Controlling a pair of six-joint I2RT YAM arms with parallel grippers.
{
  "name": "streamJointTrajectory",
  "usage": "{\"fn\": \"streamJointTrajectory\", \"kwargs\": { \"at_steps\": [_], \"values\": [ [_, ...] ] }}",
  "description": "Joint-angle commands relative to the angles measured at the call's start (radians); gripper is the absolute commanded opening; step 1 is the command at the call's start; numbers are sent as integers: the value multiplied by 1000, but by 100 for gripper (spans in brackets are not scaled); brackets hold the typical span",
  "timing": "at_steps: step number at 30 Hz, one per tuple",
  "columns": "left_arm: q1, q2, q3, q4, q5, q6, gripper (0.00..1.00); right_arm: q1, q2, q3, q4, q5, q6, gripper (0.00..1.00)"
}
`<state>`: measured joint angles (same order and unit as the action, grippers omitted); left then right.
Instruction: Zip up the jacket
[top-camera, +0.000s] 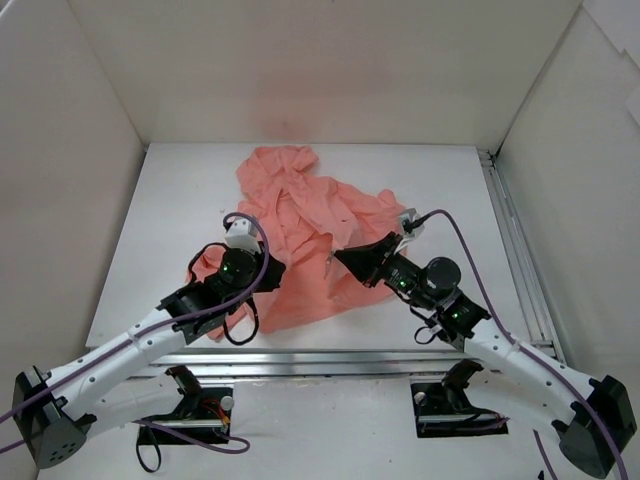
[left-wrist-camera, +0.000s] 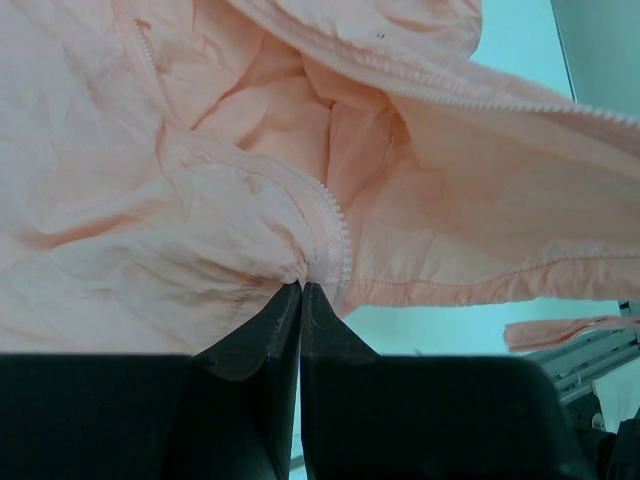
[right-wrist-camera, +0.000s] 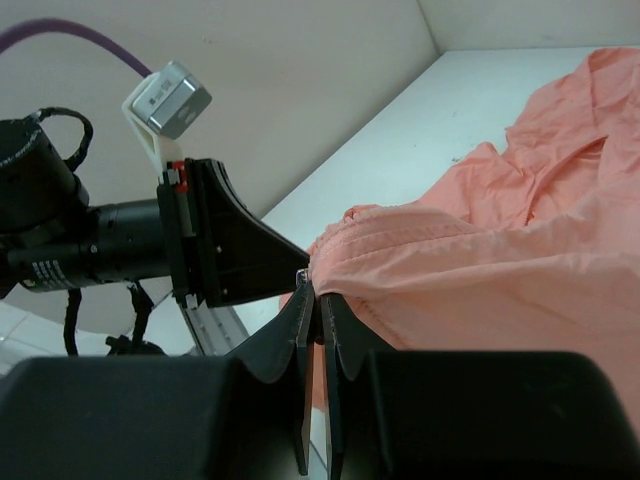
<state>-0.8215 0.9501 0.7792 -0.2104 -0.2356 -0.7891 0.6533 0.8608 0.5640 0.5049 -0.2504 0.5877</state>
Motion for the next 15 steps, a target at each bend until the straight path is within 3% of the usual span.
{"fn": "streamJointTrajectory", "kwargs": {
  "at_steps": [1, 3, 4, 5, 7, 9, 11, 15],
  "values": [
    [8, -13, 54, 66, -31, 47, 0, -10, -5, -1, 126, -50, 24, 0],
    [8, -22, 54, 80, -33, 53, 0, -15, 19, 8, 121, -38, 9, 0],
    [8, -27, 51, 86, -33, 56, 0, -14, 33, 28, 83, 41, 6, 0],
    [8, -34, 46, 98, -36, 62, 0, -14, 49, 99, -30, 30, 0, 0],
    [8, -46, 42, 120, -42, 80, 0, -29, 99, 131, 29, -86, 24, 0],
    [8, -59, 34, 135, -45, 97, 0, -29, 142, 158, -5, -104, 62, 0],
    [8, -71, 20, 169, -44, 108, 0, -27, 158, 131, 112, -171, 131, 0],
    [8, -80, 3, 203, -41, 114, 0, 5, 184, 125, 118, -164, 176, 0]
  ]
}}
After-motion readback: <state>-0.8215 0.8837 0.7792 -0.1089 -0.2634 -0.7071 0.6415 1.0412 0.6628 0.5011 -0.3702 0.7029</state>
